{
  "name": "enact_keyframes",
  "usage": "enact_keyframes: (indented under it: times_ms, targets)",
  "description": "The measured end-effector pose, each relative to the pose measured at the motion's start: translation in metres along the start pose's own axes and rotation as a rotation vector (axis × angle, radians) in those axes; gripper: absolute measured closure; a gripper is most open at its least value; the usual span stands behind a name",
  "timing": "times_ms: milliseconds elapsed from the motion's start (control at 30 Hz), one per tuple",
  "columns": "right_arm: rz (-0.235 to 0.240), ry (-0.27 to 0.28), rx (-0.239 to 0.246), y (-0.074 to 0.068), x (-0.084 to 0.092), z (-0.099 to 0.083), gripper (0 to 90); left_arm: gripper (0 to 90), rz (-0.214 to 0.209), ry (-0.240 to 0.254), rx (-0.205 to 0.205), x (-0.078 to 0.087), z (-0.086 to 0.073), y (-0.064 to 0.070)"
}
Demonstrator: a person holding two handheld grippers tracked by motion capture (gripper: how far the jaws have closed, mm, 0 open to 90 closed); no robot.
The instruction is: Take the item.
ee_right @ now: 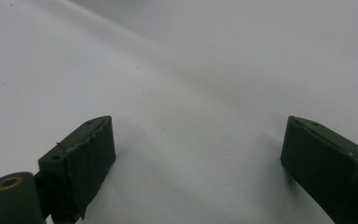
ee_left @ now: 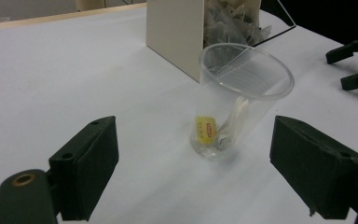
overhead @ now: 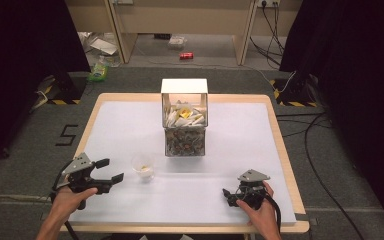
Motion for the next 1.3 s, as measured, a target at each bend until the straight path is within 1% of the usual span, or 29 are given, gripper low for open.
enact_keyframes:
  times_ms: [167,300,533,767,933,1100,1300]
  targets:
    - [0.0,0.0,0.0,0.0,0.0,0.0,10.5,15.2,0.012,-0.029,-0.007,-0.001,-0.008,0.0]
    - [0.0,0.0,0.0,0.0,0.0,0.0,10.6,15.3,0.018,-0.05,-0.004,-0.002,-0.016,-0.001]
    - [0.0,0.0,0.0,0.0,0.0,0.0,10.6,15.4,0.027,-0.075,0.008,0.0,-0.03,-0.002]
    - [-0.001,0.002,0.004,0.0,0.0,0.0,10.5,15.4,0.043,-0.104,-0.002,0.001,-0.039,-0.002]
    - [0.0,0.0,0.0,0.0,0.0,0.0,10.5,15.4,0.06,-0.13,-0.004,0.002,-0.049,-0.001]
    - [0.0,0.0,0.0,0.0,0.0,0.0,10.5,15.4,0.061,-0.139,-0.005,0.004,-0.053,0.001]
    - [-0.001,0.001,0.002,0.0,0.0,0.0,10.5,15.4,0.066,-0.162,-0.015,0.003,-0.06,0.005]
Point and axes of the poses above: each handheld gripper's, and its own axes: x roughly backward along the jaws, z roughly out of its top, y roughly to its right, the point moved 7 cm from there along -x, roughly forward along the jaws, and after that the axes turned 11 degrees about -z, right-handed, at the moved point
